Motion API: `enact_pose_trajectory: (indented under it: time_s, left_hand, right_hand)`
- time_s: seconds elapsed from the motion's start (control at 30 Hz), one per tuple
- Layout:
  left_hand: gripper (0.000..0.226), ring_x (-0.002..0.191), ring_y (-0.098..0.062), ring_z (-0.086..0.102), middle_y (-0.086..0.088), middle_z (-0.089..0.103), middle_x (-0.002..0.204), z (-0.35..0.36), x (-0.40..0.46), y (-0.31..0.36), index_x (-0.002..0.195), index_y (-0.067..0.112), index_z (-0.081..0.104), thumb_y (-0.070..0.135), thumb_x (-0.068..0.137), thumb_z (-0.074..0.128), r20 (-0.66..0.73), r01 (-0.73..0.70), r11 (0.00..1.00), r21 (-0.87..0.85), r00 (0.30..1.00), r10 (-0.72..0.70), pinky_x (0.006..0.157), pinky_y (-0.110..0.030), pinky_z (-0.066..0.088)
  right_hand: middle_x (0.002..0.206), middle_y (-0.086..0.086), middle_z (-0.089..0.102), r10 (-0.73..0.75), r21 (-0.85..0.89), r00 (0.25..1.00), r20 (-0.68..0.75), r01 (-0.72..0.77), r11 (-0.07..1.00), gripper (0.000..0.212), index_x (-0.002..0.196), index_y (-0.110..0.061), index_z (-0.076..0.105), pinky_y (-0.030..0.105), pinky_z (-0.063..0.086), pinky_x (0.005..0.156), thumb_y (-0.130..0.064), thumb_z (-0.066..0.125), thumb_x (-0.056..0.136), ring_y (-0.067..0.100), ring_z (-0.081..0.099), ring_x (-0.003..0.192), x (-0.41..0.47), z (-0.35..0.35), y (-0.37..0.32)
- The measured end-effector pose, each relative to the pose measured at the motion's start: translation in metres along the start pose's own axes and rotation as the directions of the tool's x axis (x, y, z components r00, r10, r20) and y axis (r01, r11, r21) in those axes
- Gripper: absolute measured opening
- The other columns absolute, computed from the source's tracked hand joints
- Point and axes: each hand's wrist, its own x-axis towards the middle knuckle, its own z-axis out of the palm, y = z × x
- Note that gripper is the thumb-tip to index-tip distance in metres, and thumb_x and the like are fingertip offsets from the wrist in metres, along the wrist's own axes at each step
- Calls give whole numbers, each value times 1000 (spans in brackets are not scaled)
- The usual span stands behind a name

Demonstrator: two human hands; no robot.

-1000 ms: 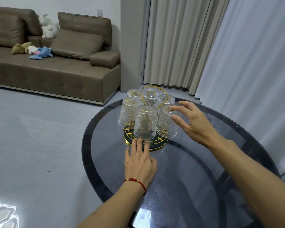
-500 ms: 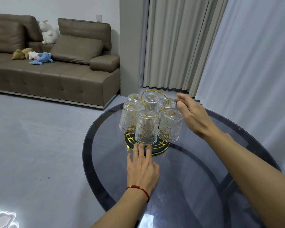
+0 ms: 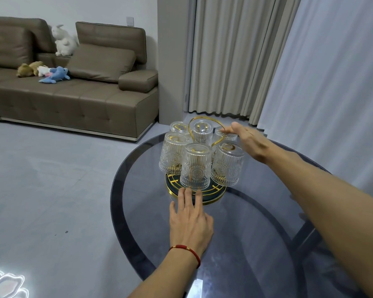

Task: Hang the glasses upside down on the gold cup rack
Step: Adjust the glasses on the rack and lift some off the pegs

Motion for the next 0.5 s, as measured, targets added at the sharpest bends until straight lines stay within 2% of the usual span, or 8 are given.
enact_pose_trajectory:
  time_s: [0.13,0.23,0.5]
  left_hand:
    - [61,152,-30,13,-12,26,162,-1,0,0,154,18,26,35,96,37,5,2,1000,6,1000,-2,120,-51,24]
    - [61,151,-30,14,-12,27,161,-2,-1,1,153,18,27,34,95,37,-1,3,1000,8,1000,-3,119,-51,25]
    - [61,152,-30,14,-12,27,161,-4,-1,2,153,18,27,34,95,38,0,12,1000,0,1000,-12,119,-51,24]
  right_hand:
    - [155,4,53,-12,-112,1000,10,13,994,68,140,-25,63,36,32,111,-60,22,100,23,45,142,0,-8,-2]
    - [154,2,53,-36,-222,999,22,40,974,59,141,-27,62,41,34,115,-49,19,107,22,45,142,2,-13,-1]
    - [154,1,54,-68,-295,995,70,85,952,60,146,-25,57,29,30,105,-45,14,109,20,44,143,5,-16,-1]
